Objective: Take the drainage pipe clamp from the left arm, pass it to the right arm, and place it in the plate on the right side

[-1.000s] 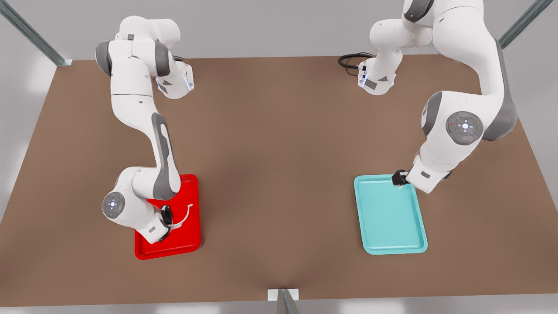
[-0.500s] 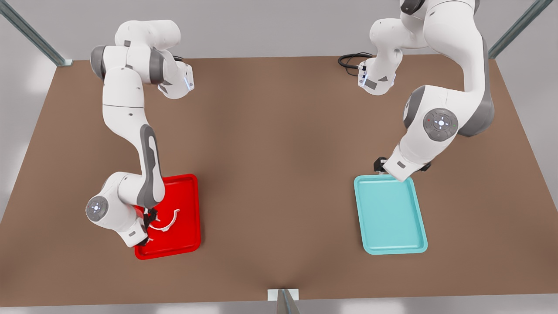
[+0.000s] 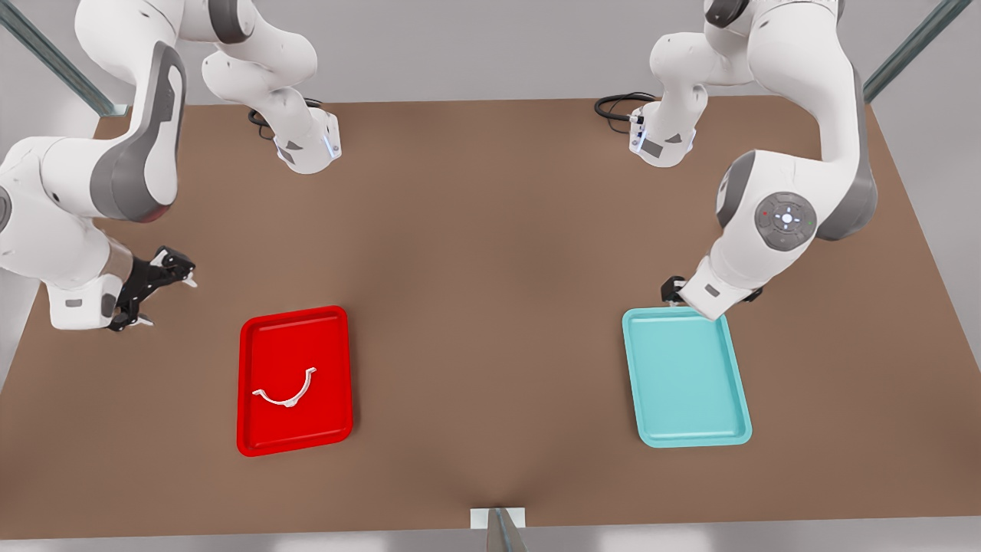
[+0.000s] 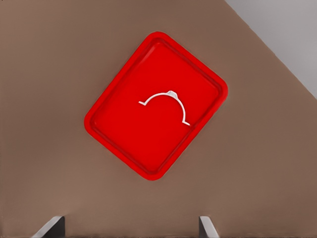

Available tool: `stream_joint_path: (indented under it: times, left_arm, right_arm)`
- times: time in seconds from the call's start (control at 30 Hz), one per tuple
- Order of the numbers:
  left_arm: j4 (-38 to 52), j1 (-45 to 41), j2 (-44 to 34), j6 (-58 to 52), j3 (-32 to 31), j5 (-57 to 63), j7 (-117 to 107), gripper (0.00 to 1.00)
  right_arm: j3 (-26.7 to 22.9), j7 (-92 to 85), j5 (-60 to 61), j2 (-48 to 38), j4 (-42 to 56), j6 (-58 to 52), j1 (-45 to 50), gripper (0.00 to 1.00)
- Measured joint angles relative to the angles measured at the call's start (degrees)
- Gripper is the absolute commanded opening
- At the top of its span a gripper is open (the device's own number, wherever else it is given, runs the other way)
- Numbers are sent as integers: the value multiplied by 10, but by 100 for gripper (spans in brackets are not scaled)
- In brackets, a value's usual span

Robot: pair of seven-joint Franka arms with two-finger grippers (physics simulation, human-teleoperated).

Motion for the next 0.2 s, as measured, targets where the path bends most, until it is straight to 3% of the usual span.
stream_joint_path:
  times: [0.03,0.07,0.2]
  left_arm:
    - [4,0,4,-3,0,-3,1,100]
    - [7,0,7,-5,0,-6,1,100]
    - [10,2,14,-11,0,-12,3,100]
  right_arm:
    - [73,24,-12,-3,-1,-9,-74,100]
    - [111,46,-23,-5,-3,-16,-107,100]
    - [149,124,-49,-6,-4,-36,-129,100]
